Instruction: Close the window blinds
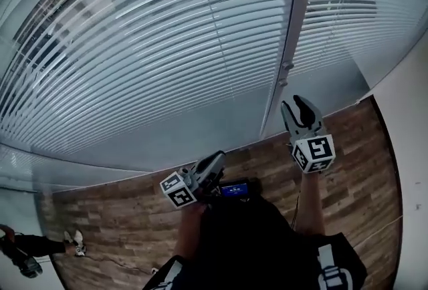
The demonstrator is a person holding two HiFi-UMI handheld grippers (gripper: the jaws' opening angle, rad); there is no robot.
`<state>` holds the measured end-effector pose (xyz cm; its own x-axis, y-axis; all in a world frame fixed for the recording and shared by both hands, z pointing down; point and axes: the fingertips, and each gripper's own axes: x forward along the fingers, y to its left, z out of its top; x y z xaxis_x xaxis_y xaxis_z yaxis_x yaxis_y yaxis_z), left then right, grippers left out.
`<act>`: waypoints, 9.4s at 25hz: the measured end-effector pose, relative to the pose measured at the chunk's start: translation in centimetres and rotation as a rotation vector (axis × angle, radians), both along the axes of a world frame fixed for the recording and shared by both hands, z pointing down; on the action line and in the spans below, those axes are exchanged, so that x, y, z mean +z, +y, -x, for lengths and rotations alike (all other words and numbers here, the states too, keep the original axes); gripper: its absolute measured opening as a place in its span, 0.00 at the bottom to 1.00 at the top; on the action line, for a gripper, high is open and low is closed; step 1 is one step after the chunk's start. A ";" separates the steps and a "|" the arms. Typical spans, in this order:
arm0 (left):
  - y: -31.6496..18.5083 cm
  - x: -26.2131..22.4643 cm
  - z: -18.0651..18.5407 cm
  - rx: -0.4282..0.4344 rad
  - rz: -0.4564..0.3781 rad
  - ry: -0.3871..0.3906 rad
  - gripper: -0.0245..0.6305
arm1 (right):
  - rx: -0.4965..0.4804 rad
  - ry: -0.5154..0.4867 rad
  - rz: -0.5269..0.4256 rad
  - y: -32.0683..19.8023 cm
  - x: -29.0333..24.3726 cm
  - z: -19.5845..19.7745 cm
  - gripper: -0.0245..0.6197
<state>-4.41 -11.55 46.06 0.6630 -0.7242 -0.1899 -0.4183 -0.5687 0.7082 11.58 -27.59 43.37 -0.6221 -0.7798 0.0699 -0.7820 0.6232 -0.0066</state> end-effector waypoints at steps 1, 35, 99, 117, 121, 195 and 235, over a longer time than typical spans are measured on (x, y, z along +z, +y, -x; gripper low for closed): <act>-0.1 -0.2 -0.1 0.000 0.004 -0.008 0.06 | 0.023 0.041 -0.031 -0.6 -0.8 0.0 0.25; -4.1 -0.9 5.0 0.098 -0.105 0.077 0.06 | 0.377 0.653 -0.195 -8.3 -2.8 1.1 0.24; -4.6 0.0 4.9 0.093 -0.079 0.065 0.06 | 0.256 0.406 -0.073 -8.0 -2.5 0.7 0.25; -4.6 -0.2 5.0 0.080 -0.078 0.065 0.06 | 0.136 -0.204 0.257 -8.8 -2.2 -0.4 0.24; -4.7 -0.2 4.7 0.090 -0.075 0.062 0.06 | 0.127 -0.162 0.207 -8.6 -2.1 -0.3 0.24; -4.9 0.3 4.1 0.101 -0.055 0.044 0.06 | 0.229 0.328 -0.067 -8.2 -2.5 0.5 0.25; -4.8 0.6 4.7 0.080 -0.043 0.042 0.06 | 0.253 0.359 -0.055 -8.1 -2.4 0.5 0.24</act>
<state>-9.08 -16.39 46.69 0.7096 -0.6595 -0.2482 -0.3408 -0.6295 0.6982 11.04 -35.64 40.97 -0.3552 -0.9129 0.2011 -0.8566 0.4040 0.3211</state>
